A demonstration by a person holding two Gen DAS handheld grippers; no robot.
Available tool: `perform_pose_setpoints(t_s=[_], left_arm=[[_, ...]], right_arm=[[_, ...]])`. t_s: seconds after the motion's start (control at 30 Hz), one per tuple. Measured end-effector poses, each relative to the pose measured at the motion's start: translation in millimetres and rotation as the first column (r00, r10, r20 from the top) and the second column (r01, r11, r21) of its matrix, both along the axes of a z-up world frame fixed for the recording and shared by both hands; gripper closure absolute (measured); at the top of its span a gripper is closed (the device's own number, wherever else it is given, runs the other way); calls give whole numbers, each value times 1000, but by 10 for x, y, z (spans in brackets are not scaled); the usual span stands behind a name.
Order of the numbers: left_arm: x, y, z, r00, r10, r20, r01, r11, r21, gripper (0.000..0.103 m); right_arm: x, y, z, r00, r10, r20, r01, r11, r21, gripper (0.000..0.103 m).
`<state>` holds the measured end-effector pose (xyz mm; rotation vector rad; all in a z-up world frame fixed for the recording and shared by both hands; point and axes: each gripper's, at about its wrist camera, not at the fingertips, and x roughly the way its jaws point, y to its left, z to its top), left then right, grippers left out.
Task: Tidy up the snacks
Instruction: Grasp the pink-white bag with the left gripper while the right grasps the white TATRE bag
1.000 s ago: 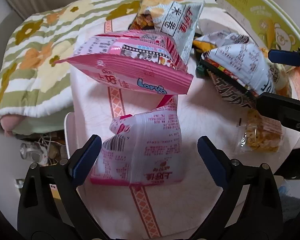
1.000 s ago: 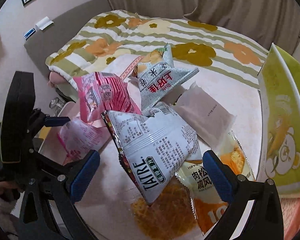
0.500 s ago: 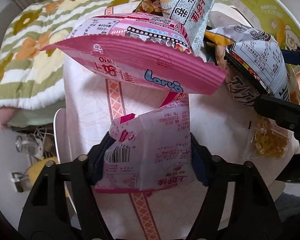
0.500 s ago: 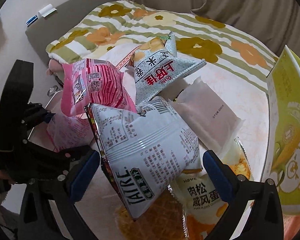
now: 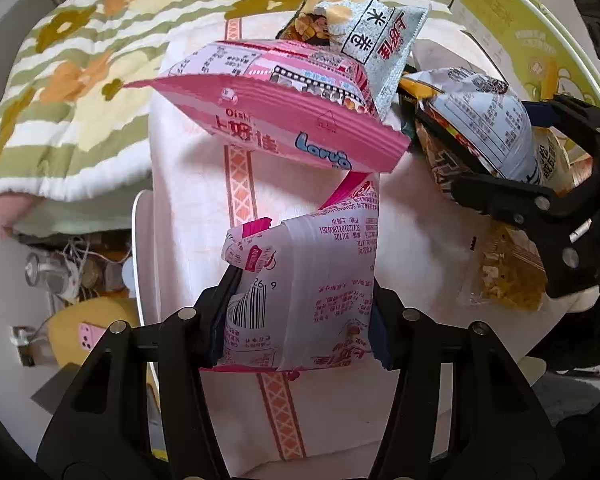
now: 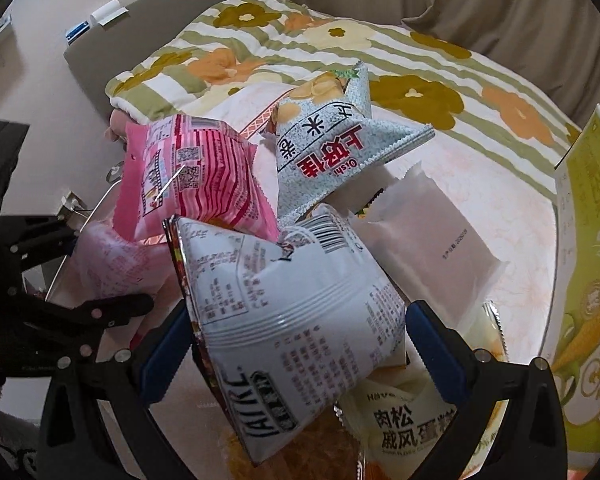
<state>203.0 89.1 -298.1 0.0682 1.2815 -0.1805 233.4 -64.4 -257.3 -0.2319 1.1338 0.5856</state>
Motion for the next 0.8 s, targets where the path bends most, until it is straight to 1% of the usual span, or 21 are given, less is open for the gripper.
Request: perform_pose_setpoints(t_s=[0.1, 0.17, 0.23, 0.33, 0.5, 0.6, 0.8], left_arm=[[-36, -2, 19, 1000, 5, -1, -5, 1000, -4, 52], [-61, -7, 35, 1000, 9, 2, -9, 1000, -5, 52], [-80, -6, 40, 1000, 14, 4, -14, 1000, -8, 52], [-87, -7, 44, 1000, 20, 3, -20, 1000, -10, 52], [-191, -39, 125, 1000, 21, 13, -21, 1000, 5, 52], [-238, -24, 238, 999, 30, 28, -31, 1000, 2, 52], [-296, -22, 572, 995, 31, 90, -31, 1000, -4, 52]], right_arm=[[19, 12, -45, 1000, 13, -14, -13, 1000, 4, 1], [17, 23, -68, 1000, 23, -15, -23, 1000, -6, 6], [1, 20, -71, 999, 37, -18, -37, 999, -3, 16], [-26, 22, -52, 999, 42, -10, -42, 999, -15, 28], [-84, -51, 70, 1000, 1, 11, -1, 1000, 14, 30], [-126, -100, 225, 999, -19, 33, 18, 999, 39, 30], [-218, -152, 583, 995, -53, 83, 47, 996, 70, 30]])
